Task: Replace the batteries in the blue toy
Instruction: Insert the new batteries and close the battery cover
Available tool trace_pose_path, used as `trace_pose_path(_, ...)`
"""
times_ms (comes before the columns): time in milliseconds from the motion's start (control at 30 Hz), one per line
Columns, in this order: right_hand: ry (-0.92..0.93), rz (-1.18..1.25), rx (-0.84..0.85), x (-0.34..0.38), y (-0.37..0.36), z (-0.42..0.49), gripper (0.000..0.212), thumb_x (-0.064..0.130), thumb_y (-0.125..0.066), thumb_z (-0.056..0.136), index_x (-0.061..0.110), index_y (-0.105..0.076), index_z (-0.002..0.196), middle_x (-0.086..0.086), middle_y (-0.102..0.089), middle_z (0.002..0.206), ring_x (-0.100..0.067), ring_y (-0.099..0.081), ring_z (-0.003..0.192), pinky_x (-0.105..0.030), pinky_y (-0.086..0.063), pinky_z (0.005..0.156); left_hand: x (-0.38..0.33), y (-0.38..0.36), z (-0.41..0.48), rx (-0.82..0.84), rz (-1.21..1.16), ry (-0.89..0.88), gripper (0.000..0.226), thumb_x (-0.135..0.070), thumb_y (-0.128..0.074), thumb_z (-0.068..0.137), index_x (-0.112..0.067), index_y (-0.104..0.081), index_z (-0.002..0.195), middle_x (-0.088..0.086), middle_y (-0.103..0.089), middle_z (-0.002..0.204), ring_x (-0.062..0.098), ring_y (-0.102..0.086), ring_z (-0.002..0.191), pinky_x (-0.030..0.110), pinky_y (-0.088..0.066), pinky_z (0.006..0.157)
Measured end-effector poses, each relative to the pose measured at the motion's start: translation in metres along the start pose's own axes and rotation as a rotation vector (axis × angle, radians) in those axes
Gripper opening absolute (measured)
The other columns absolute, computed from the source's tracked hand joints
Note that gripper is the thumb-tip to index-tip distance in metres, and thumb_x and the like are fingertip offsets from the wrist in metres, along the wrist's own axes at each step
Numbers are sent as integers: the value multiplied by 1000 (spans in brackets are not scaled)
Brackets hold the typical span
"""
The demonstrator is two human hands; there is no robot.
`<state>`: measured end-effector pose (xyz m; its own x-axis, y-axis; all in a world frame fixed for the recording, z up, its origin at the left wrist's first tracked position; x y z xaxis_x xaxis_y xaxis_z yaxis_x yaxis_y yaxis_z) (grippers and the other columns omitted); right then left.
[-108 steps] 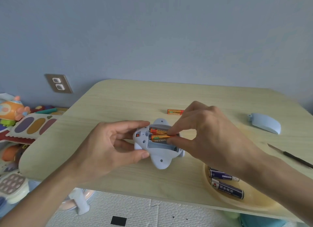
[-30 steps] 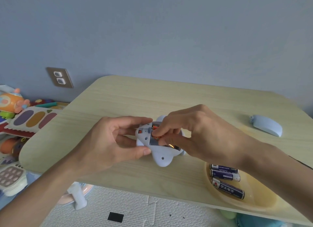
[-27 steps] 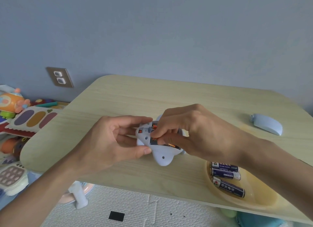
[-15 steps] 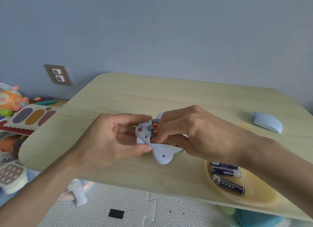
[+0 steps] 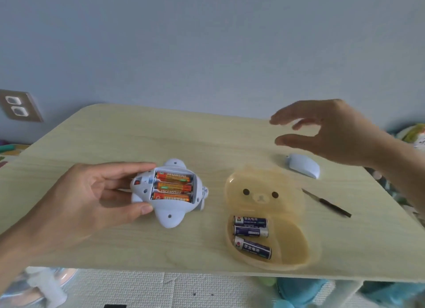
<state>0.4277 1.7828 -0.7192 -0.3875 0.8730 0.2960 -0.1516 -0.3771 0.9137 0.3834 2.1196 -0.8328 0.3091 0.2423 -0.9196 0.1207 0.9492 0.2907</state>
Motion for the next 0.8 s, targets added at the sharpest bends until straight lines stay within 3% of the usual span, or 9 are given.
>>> trace_pose_path(100,-199,-132,238,-72,-19,-15,53,66,-74,68,42,-73,116,17,-74,119,7,-66,97,-16,-53,83,3,2,0,-15,6,-12,70,-5,-91,54,-49,-82,109,-6,-87,103,13,-85,90,18,-64,77)
trace_pose_path(200,-246,-104,263,-102,-31,-30,45,47,-85,76,31,-76,117,19,-73,118,15,-61,94,-8,-48,75,7,1,3,-16,-1,-5,71,-4,-90,53,-48,-82,109,-3,-88,100,14,-85,86,19,-66,75)
trace_pose_path(333,-240,-3,174,-111,-35,-32,43,44,-86,75,33,-77,115,20,-76,114,4,-69,105,-27,-58,97,11,1,4,-9,10,-1,71,-4,-90,53,-48,-82,109,-4,-88,100,12,-85,86,18,-65,75)
trace_pose_path(467,-289,58,179,-124,-42,-34,37,36,-90,75,35,-79,110,20,-78,110,14,-70,97,-16,-54,90,16,2,4,-3,27,18,73,-6,-90,52,-48,-81,111,-7,-87,104,11,-84,91,17,-65,75)
trace_pose_path(533,-323,87,168,-130,-42,-36,36,34,-91,73,37,-80,108,21,-79,108,15,-70,94,-21,-57,93,15,2,3,1,38,25,73,-6,-92,53,-49,-81,111,-9,-87,105,10,-84,91,17,-65,75)
trace_pose_path(633,-353,99,151,-133,-40,-39,38,35,-92,72,38,-81,108,20,-79,107,1,-75,95,-33,-60,97,13,1,3,9,48,33,71,-14,-103,55,-50,-80,112,-10,-87,104,9,-84,90,18,-65,72)
trace_pose_path(800,-334,77,130,-126,-37,-42,36,40,-91,71,43,-80,105,20,-79,103,0,-75,93,-37,-62,96,10,0,3,-4,27,9,72,-5,-90,52,-48,-82,109,-6,-87,103,13,-85,89,17,-65,75)
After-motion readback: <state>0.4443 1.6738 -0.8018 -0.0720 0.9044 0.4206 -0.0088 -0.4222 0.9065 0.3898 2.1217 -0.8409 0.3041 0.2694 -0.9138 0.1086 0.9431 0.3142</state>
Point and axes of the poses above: each hand's wrist, its own z-axis towards the middle knuckle, its own y-axis out of the back of the hand, x = y × z, the point moved 10 cm from there along z, towards the middle knuckle
